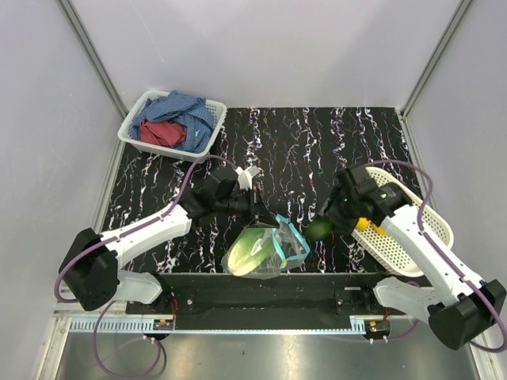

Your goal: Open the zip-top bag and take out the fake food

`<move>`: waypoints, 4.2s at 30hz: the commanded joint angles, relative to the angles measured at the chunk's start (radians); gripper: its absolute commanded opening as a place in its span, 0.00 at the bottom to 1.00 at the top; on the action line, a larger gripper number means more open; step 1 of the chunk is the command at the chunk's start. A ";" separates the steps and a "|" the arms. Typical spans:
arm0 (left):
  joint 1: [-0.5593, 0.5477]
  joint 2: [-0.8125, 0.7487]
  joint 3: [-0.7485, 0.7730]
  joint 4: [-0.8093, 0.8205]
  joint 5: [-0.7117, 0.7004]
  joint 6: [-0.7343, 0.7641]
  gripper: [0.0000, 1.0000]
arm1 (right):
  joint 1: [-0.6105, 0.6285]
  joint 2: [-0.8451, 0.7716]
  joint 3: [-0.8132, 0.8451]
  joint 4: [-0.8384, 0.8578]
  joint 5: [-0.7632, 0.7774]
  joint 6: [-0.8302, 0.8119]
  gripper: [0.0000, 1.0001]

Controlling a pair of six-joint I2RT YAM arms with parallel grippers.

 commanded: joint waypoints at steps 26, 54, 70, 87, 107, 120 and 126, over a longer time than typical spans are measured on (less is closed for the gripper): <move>0.050 -0.015 0.154 -0.193 0.061 0.192 0.00 | -0.495 0.652 0.362 0.046 0.274 -0.522 0.31; 0.061 -0.051 0.111 -0.137 0.072 0.131 0.00 | -0.231 0.237 0.271 -0.017 -0.140 -0.407 0.94; 0.061 -0.026 0.202 -0.112 0.079 0.071 0.00 | 0.160 0.153 -0.098 0.532 -0.366 0.004 0.74; 0.040 -0.026 0.199 -0.045 0.072 -0.015 0.00 | 0.186 0.310 -0.282 0.958 -0.392 0.061 0.98; 0.006 -0.071 0.185 -0.122 -0.013 0.011 0.00 | 0.202 0.230 -0.430 1.073 -0.504 0.014 1.00; 0.013 -0.017 0.257 -0.129 -0.030 0.017 0.00 | 0.203 0.170 -0.477 1.098 -0.617 -0.052 1.00; 0.003 0.027 0.286 -0.087 -0.016 -0.013 0.00 | 0.205 0.261 -0.451 1.164 -0.578 -0.022 1.00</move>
